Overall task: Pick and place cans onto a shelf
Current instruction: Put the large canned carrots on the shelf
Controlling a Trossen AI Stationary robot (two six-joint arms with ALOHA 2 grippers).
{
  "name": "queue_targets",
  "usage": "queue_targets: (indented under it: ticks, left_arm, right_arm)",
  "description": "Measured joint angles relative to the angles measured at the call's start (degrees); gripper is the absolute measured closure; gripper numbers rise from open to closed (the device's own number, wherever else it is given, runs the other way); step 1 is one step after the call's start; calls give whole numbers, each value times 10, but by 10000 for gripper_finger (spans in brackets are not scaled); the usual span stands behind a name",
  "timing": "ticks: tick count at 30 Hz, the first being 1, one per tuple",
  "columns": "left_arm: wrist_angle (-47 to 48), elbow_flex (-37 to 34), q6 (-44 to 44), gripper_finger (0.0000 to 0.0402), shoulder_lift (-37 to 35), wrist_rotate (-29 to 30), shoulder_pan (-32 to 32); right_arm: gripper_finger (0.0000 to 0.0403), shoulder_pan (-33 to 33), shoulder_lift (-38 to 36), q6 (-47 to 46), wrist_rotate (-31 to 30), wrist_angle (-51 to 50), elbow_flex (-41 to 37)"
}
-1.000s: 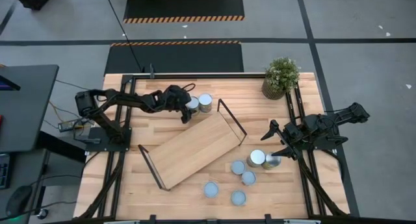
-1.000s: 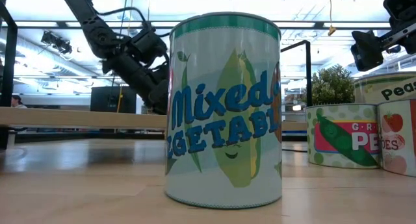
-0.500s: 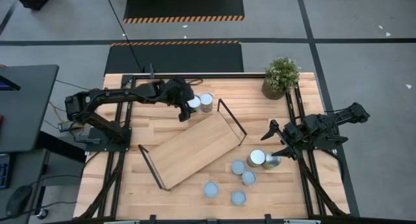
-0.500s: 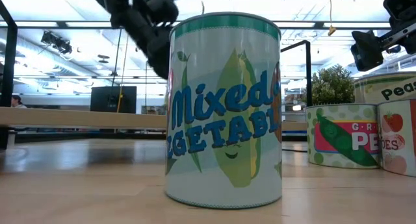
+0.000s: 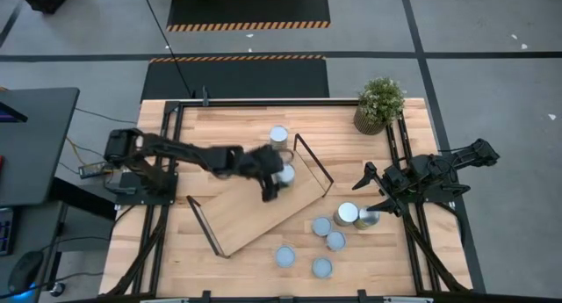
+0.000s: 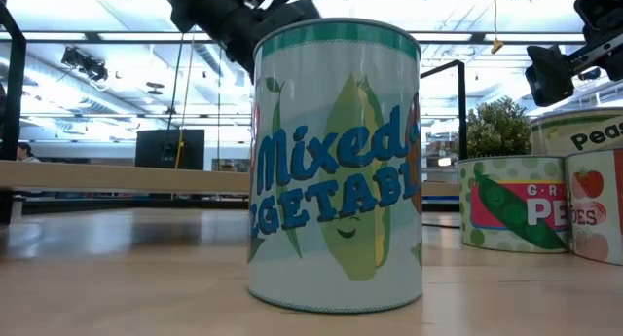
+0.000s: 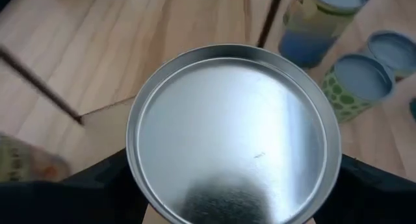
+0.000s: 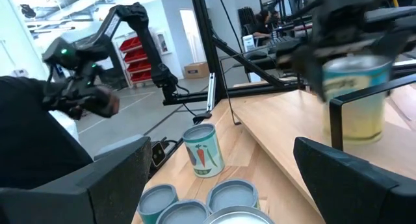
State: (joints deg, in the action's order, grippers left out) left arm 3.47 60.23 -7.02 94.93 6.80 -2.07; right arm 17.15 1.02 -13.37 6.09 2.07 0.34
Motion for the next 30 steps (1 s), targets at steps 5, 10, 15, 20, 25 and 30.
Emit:
queue_targets:
  ticks: [5, 10, 15, 20, 25, 30]
  left_arm:
    - [0, 49, -28, 77, 51, 89, -47]
    - [0, 90, -32, 77, 105, 127, -63]
    - [-16, 107, -44, 76, 129, 97, -55]
    - [-16, 107, -44, 74, 130, 66, -48]
    - [-16, 107, -39, 42, 130, 65, -48]
    - [-13, 107, -24, 6, 129, 60, -45]
  right_arm:
    - [20, 0, 0, 0, 0, 0, 0]
    - [20, 0, 0, 0, 0, 0, 0]
    - [20, 0, 0, 0, 0, 0, 0]
    - [20, 0, 0, 0, 0, 0, 0]
    - [20, 0, 0, 0, 0, 0, 0]
    - [20, 0, 0, 0, 0, 0, 0]
